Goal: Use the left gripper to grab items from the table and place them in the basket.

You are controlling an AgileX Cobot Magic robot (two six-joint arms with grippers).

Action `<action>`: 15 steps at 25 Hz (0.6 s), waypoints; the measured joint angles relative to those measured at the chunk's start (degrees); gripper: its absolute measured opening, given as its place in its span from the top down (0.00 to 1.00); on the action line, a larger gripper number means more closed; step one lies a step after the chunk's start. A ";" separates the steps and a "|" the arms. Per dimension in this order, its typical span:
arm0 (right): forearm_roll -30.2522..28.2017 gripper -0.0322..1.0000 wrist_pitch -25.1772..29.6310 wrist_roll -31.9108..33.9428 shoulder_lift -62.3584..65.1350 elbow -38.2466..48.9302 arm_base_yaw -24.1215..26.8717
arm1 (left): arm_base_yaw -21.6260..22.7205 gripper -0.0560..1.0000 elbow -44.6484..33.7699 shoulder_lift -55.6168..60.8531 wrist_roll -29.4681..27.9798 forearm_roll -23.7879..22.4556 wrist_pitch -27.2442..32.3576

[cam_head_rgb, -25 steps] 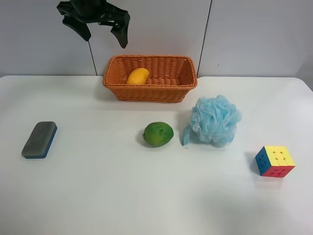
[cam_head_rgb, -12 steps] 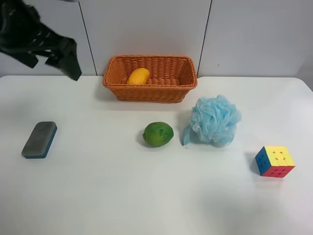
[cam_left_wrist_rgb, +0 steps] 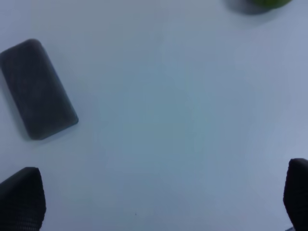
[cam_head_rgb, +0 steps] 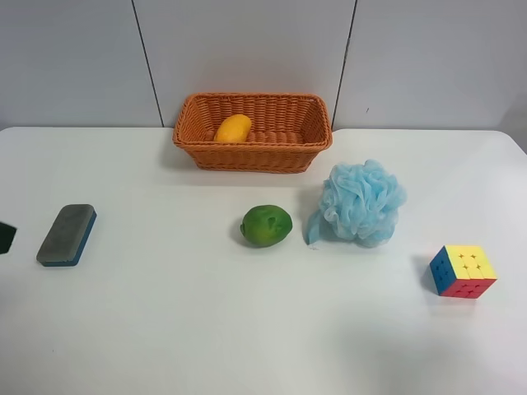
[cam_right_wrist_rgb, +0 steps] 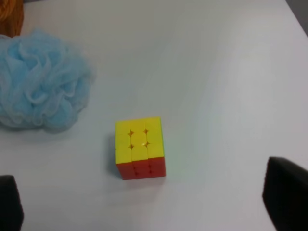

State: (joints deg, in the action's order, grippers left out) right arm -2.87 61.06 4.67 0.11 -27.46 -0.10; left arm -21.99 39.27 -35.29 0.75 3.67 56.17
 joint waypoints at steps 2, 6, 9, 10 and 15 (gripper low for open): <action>0.00 0.01 0.00 0.00 0.00 0.00 0.00 | 0.88 0.01 -2.38 6.00 0.14 0.00 0.17; 0.00 0.01 0.00 0.00 0.00 0.00 0.00 | 6.02 0.01 -6.93 14.96 0.63 0.00 1.21; 0.00 0.01 0.00 0.00 0.00 0.00 0.00 | 10.47 0.01 -9.21 20.43 0.89 0.43 3.99; 0.00 0.01 0.00 0.00 0.00 0.00 0.00 | 11.88 0.01 -9.52 21.76 1.35 0.75 4.36; 0.00 0.01 0.00 0.00 0.00 0.00 0.00 | 16.99 0.01 -9.51 29.26 3.83 1.63 4.68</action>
State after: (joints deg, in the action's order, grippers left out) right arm -2.87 61.06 4.67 0.11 -27.46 -0.10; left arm -5.00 29.76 -6.02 4.58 5.30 60.84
